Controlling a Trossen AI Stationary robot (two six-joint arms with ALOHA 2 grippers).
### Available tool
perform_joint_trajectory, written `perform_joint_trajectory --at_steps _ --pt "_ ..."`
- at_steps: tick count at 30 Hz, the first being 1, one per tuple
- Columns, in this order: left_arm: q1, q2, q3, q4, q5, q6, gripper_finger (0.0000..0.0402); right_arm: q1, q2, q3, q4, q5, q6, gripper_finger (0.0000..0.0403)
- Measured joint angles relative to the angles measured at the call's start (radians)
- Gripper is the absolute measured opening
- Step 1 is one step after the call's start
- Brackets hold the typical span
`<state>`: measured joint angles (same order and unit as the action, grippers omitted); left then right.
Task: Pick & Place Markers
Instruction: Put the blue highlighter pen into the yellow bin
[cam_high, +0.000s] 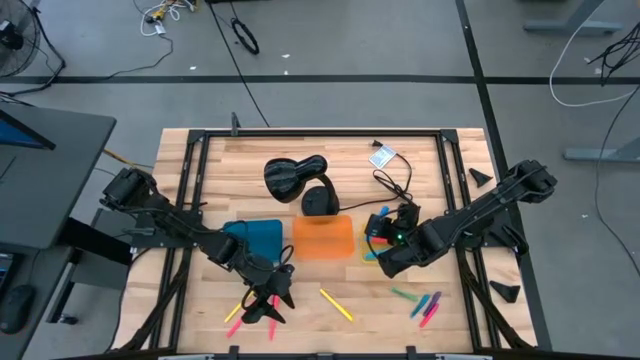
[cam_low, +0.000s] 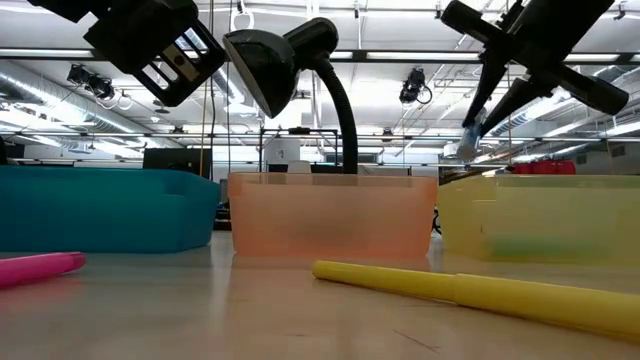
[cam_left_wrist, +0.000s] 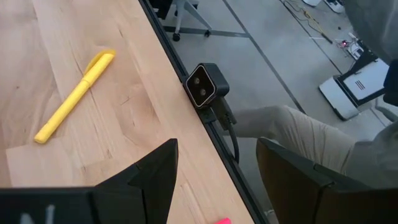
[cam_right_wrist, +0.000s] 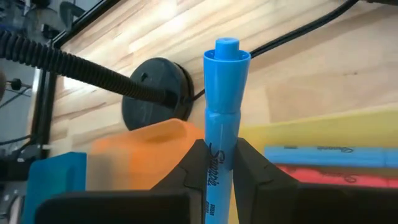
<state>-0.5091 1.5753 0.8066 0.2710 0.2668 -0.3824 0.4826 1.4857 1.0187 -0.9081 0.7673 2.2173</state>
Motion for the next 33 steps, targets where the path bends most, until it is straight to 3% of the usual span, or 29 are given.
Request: perform_joint_trajectory --at_steps 6,12,23,27,33 --pt "0.001 0.0 0.0 0.0 -0.001 0.001 0.0222 -0.005 0.059 -0.001 -0.03 -0.019 0.0 0.0036" --pt "0.002 0.0 0.0 0.008 -0.035 0.001 0.0222 -0.046 0.138 -0.001 0.048 -0.05 -0.012 0.0036" --pt "0.002 0.0 0.0 0.004 -0.037 0.001 0.0222 -0.073 0.176 -0.001 0.106 -0.119 -0.035 0.0042" --pt "0.002 0.0 0.0 0.003 -0.037 0.001 0.0222 -0.072 0.171 -0.001 0.12 -0.133 -0.037 0.0075" --pt "0.001 0.0 0.0 0.003 -0.037 0.002 0.0222 -0.071 0.159 -0.001 0.139 -0.133 -0.063 0.0155"
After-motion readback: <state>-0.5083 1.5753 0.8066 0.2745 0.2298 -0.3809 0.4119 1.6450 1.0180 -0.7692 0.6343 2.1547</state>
